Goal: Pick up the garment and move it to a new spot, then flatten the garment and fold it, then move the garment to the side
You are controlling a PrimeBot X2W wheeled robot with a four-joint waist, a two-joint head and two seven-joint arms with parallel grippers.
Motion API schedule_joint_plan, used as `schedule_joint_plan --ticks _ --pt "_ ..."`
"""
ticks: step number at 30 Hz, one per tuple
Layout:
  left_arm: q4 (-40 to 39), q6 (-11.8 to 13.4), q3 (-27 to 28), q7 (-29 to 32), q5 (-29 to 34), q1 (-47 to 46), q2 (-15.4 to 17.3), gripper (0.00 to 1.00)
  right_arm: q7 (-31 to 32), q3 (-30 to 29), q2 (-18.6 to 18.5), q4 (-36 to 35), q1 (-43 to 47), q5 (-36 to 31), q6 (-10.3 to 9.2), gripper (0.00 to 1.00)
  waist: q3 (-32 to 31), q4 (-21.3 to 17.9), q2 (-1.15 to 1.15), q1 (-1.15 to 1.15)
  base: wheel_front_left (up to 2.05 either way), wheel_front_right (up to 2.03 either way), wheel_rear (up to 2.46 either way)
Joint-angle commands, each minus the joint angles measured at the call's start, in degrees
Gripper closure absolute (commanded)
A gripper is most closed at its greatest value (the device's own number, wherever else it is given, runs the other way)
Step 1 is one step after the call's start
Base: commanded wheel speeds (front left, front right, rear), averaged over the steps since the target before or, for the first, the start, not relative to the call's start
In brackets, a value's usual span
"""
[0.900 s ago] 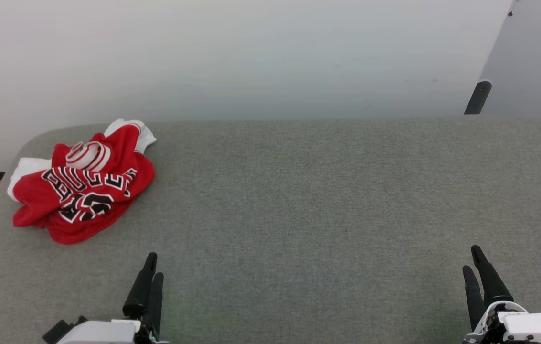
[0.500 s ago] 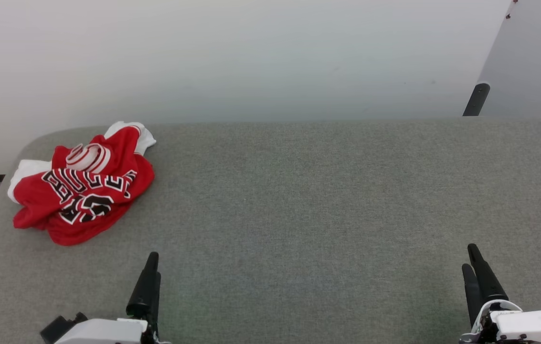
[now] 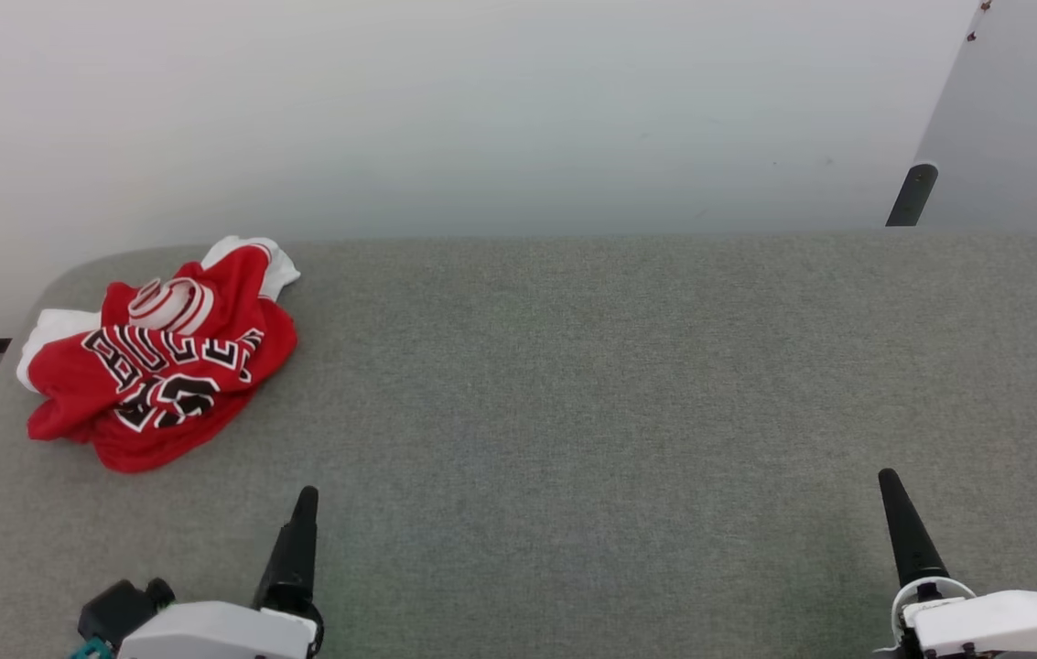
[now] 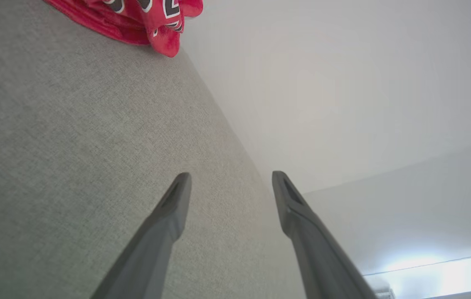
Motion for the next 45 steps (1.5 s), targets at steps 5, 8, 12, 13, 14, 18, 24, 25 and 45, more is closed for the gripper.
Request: schedule_joint_plan --ticks 5,8,12,13,14,18,24,25,45 --pt "-1.4 0.9 -0.6 -1.2 8.6 -0.5 0.8 0.0 -1.2 0.6 -0.2 -0.8 -0.7 -7.7 0.03 0.0 -0.1 0.0 0.0 0.0 0.0 0.0 0.0" --pt "-1.7 1.0 -1.1 -1.7 13.3 -0.3 1.0 0.0 -1.8 0.8 0.0 -0.7 -0.6 -11.7 0.03 0.0 -0.2 0.0 0.0 0.0 0.0 0.0 0.0" --pt "-2.1 1.2 -1.9 -2.4 18.8 0.0 1.0 0.0 -2.5 1.1 0.1 -0.7 -0.4 -16.3 0.03 0.0 -0.4 0.0 0.0 0.0 0.0 0.0 0.0" --pt "-2.4 1.1 -1.8 -2.6 19.9 0.1 1.0 0.0 -2.6 1.2 0.2 -0.7 -0.4 -17.2 0.03 0.0 -0.4 0.0 0.0 0.0 0.0 0.0 0.0" --pt "-2.6 1.1 -2.0 -2.8 21.6 0.1 1.2 0.0 -2.8 1.3 0.2 -0.7 -0.4 -18.2 0.03 0.0 -0.4 0.0 0.0 0.0 0.0 0.0 0.0" --pt "-3.5 1.1 -1.7 -3.4 26.4 0.4 1.0 0.0 -3.5 1.4 0.3 -0.8 -0.3 -22.3 0.03 0.0 -0.5 0.0 0.0 0.0 0.0 0.0 0.0" --pt "-5.0 0.9 -1.5 -4.4 33.1 0.9 0.9 0.0 -4.4 1.4 0.5 -1.1 0.0 -27.3 0.03 0.0 -0.7 0.0 0.0 0.0 0.0 0.0 0.0" --pt "-5.3 0.9 -1.4 -4.5 33.9 1.1 0.7 0.0 -4.6 1.4 0.5 -1.2 0.1 -28.0 0.03 0.0 -0.7 0.0 0.0 0.0 0.0 0.0 0.0" --pt "-8.0 -1.0 0.6 -7.4 48.3 2.2 -0.6 0.0 -7.4 1.2 1.1 -2.1 0.8 -39.6 0.04 0.0 -1.3 0.3 0.0 0.0 0.0 0.0 0.0"
